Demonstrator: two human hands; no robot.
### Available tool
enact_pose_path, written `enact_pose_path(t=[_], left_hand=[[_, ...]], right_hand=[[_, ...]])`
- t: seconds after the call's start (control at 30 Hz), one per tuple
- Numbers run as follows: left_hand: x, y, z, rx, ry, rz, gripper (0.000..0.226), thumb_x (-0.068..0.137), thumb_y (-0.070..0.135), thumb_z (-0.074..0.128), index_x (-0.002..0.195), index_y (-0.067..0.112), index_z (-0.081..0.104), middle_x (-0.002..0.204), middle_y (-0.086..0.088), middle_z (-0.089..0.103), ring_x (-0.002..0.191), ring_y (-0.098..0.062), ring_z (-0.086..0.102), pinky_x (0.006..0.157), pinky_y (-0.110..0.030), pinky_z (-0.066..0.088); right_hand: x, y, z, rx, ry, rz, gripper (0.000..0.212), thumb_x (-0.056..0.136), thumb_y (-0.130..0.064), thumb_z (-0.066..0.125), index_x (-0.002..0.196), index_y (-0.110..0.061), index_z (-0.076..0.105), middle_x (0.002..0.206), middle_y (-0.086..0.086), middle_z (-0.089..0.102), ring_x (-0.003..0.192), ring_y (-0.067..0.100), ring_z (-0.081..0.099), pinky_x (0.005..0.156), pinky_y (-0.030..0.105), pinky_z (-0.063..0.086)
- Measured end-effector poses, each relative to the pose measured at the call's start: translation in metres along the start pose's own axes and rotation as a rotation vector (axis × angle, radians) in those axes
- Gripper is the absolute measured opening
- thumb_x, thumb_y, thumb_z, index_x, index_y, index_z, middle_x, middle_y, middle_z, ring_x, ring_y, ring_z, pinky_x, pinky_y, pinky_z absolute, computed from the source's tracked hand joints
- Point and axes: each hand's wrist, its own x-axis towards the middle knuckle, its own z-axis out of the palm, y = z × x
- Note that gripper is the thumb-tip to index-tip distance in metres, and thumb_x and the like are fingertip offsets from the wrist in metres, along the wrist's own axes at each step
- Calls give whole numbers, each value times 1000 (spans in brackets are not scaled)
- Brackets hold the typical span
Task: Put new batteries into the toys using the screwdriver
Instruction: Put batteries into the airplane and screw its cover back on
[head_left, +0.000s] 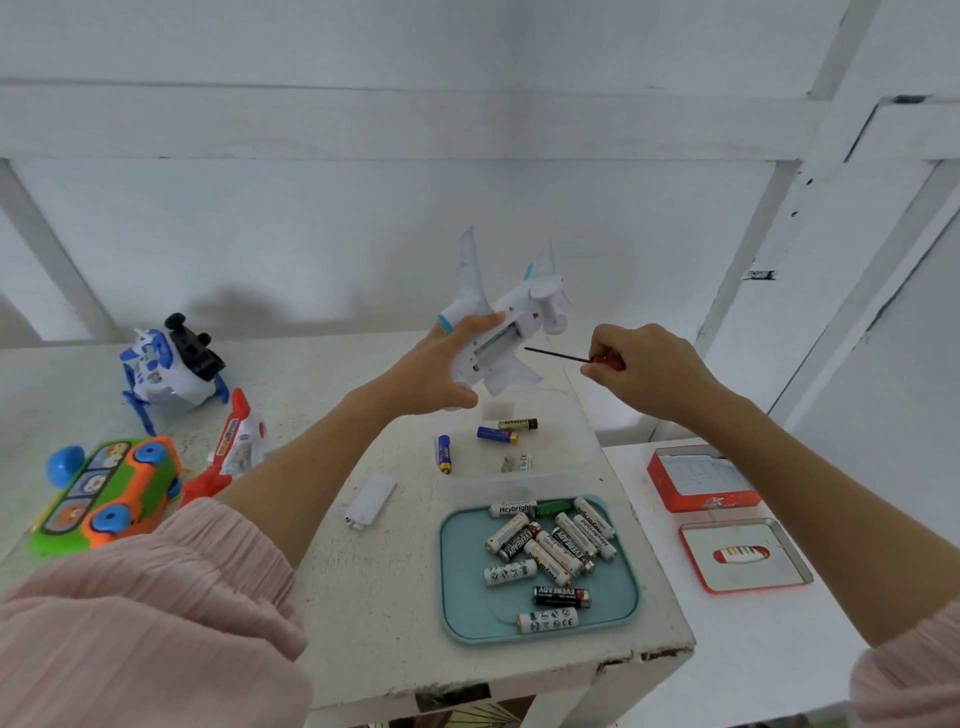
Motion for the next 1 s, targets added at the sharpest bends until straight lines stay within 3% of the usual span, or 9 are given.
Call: enact_pose_path(t=[0.13,0.23,0.43,0.67,0.77,0.83,0.9,1.0], left_hand=[[-5,6,2,-268,51,-46,91,75,-4,68,141,39,21,132,-6,33,92,-18,51,65,-21,52],[-12,11,0,-421,98,-51,89,77,-5,68,135,45,21,127,-1,35,94,-14,53,74,-25,54],[-20,17,-2,-539,172,-30,90,77,-3,68,132,50,22,132,2,39,98,-11,55,73,-19,54],[-25,21,2,-597,214,-22,89,78,-4,67,134,47,20,138,0,37,104,-17,55,69,-17,53],[-25,23,4,-625,241,-13,89,78,-6,66,133,46,21,135,2,37,103,-14,55,68,-16,53],[-26,23,5,-600,250,-8,89,77,-6,67,132,47,21,132,3,37,102,-13,55,68,-15,53],[-26,23,6,-581,260,-5,89,76,-6,67,131,48,22,132,1,38,103,-14,55,69,-16,53],[-24,23,7,-594,266,-1,89,77,-6,66,131,47,21,134,-1,38,101,-16,55,69,-16,53]], right_hand=[[-1,-16,3,73,51,3,19,92,-30,53,90,-11,54,67,-1,55,64,20,51,60,28,41],[-1,-31,8,80,74,-18,19,93,-31,51,91,-12,52,69,1,56,64,21,52,60,28,41],[1,-56,12,46,73,-46,18,95,-30,46,92,-13,50,76,4,57,67,23,53,59,28,38],[-2,-80,14,-202,94,-55,12,97,-23,39,105,-15,43,77,2,51,63,25,45,52,29,31],[-8,-80,30,-223,189,-75,10,93,-15,46,103,-12,48,75,3,59,52,26,42,44,25,22],[-10,-77,40,-197,300,-97,11,84,-12,62,90,-8,55,61,5,59,39,24,32,40,18,17],[-11,-76,43,-187,377,-105,18,74,-10,74,77,-8,56,47,2,51,31,20,22,37,13,18],[-15,-73,50,-177,437,-118,21,73,-10,76,75,-8,55,47,1,48,30,18,19,34,16,21]])
